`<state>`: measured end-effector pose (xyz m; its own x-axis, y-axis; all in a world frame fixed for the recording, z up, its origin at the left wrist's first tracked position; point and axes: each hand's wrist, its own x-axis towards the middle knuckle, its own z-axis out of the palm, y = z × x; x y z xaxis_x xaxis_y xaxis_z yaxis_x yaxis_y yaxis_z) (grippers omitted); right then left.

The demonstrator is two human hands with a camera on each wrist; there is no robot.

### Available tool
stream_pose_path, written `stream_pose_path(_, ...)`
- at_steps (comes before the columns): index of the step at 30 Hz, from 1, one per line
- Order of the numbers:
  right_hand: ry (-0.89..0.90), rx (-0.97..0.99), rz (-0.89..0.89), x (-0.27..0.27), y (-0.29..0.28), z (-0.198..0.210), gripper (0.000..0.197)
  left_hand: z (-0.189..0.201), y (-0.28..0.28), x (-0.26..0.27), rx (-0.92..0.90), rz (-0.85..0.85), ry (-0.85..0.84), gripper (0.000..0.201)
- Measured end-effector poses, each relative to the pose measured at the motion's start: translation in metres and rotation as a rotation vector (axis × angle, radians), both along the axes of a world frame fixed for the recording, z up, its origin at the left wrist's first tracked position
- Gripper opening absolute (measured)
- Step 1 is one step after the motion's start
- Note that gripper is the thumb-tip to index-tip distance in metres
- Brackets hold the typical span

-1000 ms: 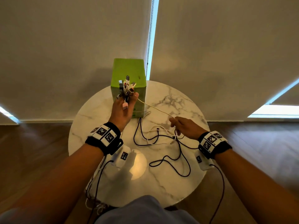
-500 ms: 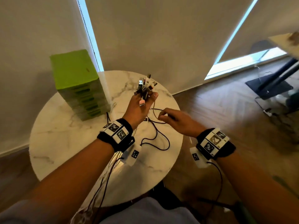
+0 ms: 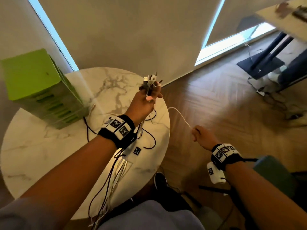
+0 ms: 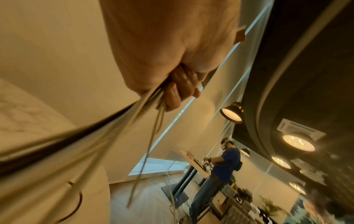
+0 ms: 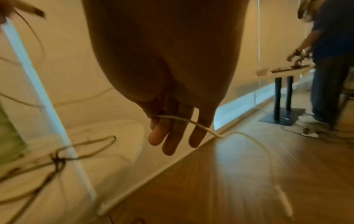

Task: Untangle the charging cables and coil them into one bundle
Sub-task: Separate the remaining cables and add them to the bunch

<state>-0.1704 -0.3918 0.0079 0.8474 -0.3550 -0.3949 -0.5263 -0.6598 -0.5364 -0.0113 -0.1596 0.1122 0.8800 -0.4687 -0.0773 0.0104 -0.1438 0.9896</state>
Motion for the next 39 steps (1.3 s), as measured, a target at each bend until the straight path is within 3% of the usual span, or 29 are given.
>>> stream_pose_path(4,0.192,-0.017,0.005,-0.013,-0.017,-0.042,0.017,0.003,-0.011,0.001,-0.205,-0.017,0.232,0.035)
stream_pose_path(7,-0.056,0.129,-0.024,0.003,0.001,-0.028,0.047,-0.002,-0.022,0.001,-0.248,-0.034,0.271,0.036)
stream_pose_path(10,-0.323,0.417,-0.003,0.031,0.029,0.004,0.046,-0.006,-0.037,0.000,-0.279,-0.054,0.394,0.037)
stream_pose_path(14,-0.477,0.697,-0.040,0.072,0.046,0.044,0.048,-0.013,-0.053,0.000,-0.289,-0.085,0.543,0.039)
stream_pose_path(20,-0.593,0.510,0.021,0.088,0.022,0.056,0.026,-0.027,-0.063,0.006,-0.281,0.043,0.597,0.040)
stream_pose_path(22,-0.632,0.535,0.052,0.086,0.011,0.059,0.023,-0.029,-0.066,0.008,-0.311,0.119,0.613,0.039)
stream_pose_path(25,-0.646,0.638,0.119,0.077,-0.005,0.066,0.021,-0.029,-0.068,0.012,-0.298,0.225,0.553,0.040)
stream_pose_path(29,-0.397,0.674,0.205,0.071,-0.029,0.056,0.027,-0.027,-0.065,0.022,-0.243,0.238,0.440,0.040)
stream_pose_path(33,-0.103,0.253,0.461,0.073,-0.034,0.036,0.023,-0.024,-0.072,0.022,-0.283,0.177,0.453,0.039)
stream_pose_path(34,-0.118,0.216,0.444,0.075,-0.028,0.034,0.019,-0.024,-0.075,0.020,-0.272,0.152,0.441,0.039)
stream_pose_path(36,-0.213,0.265,0.410,0.082,-0.009,0.040,0.041,-0.025,-0.084,0.014,-0.208,0.099,0.382,0.039)
stream_pose_path(38,-0.272,0.415,0.372,0.092,0.012,0.049,0.062,-0.022,-0.091,0.008,-0.040,0.029,0.221,0.040)
stream_pose_path(39,-0.283,0.472,0.335,0.096,0.024,0.054,0.062,-0.022,-0.093,0.008,0.045,-0.022,0.106,0.039)
